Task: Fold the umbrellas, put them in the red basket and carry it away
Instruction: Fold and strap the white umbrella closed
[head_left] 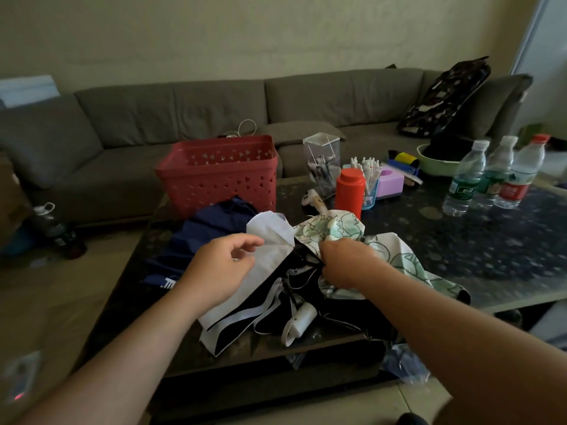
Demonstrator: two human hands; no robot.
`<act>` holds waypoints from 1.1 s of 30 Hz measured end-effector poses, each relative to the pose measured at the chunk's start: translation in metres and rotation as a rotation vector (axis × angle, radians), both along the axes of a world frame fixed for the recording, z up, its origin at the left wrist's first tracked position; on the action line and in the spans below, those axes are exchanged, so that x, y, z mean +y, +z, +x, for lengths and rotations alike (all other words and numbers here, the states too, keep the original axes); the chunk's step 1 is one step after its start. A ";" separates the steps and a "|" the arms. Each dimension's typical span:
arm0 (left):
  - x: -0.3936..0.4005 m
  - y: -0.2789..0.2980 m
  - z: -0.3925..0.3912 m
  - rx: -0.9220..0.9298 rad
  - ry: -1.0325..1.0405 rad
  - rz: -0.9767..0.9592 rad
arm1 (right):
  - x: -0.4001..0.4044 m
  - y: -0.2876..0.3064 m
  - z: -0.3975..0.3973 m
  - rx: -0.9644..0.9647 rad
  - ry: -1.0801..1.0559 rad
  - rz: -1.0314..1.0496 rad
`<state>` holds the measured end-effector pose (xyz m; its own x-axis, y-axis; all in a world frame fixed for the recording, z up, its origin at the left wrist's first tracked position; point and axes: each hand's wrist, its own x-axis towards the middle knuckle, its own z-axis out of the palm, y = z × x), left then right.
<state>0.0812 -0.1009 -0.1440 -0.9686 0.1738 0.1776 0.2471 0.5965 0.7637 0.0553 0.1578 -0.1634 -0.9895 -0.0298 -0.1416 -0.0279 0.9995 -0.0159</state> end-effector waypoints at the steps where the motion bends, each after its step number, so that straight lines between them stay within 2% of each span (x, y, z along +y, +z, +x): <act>1: 0.008 -0.003 -0.006 0.007 0.003 0.026 | 0.000 0.001 -0.004 -0.019 -0.007 -0.005; 7: 0.042 -0.014 -0.060 0.017 -0.004 -0.032 | -0.002 0.003 -0.020 -0.048 -0.041 -0.159; 9: 0.043 -0.013 -0.079 0.026 0.013 -0.047 | -0.007 0.003 -0.022 0.064 -0.023 -0.219; 12: 0.027 -0.019 -0.102 0.055 0.085 -0.013 | -0.027 0.014 -0.033 0.292 0.112 -0.417; 14: 0.013 -0.028 -0.109 0.076 0.152 0.038 | -0.044 0.022 -0.047 0.273 0.196 -0.493; 16: 0.003 -0.035 -0.108 0.068 0.186 0.027 | -0.061 0.020 -0.061 0.130 0.194 -0.387; 18: -0.003 -0.040 -0.104 0.070 0.182 0.017 | -0.075 0.006 -0.069 -0.005 0.148 -0.131; 20: -0.006 -0.041 -0.101 0.076 0.177 0.034 | -0.082 -0.011 -0.072 -0.081 0.111 0.023; 23: -0.006 -0.037 -0.102 0.060 0.205 0.092 | -0.082 -0.022 -0.081 -0.090 0.104 0.043; 26: -0.005 -0.036 -0.098 0.041 0.206 0.133 | -0.081 -0.024 -0.084 -0.012 0.153 0.059; 30: -0.010 -0.041 -0.090 0.067 0.209 0.184 | -0.075 -0.019 -0.090 0.133 0.160 -0.153; 33: -0.014 -0.034 -0.082 0.097 0.217 0.273 | -0.057 0.003 -0.106 0.183 0.058 -0.553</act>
<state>-0.0011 -0.1148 -0.1777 -0.9542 -0.1005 0.2817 0.2160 0.4199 0.8815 -0.0503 0.1005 -0.1608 -0.9909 -0.1059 0.0834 -0.1340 0.8410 -0.5242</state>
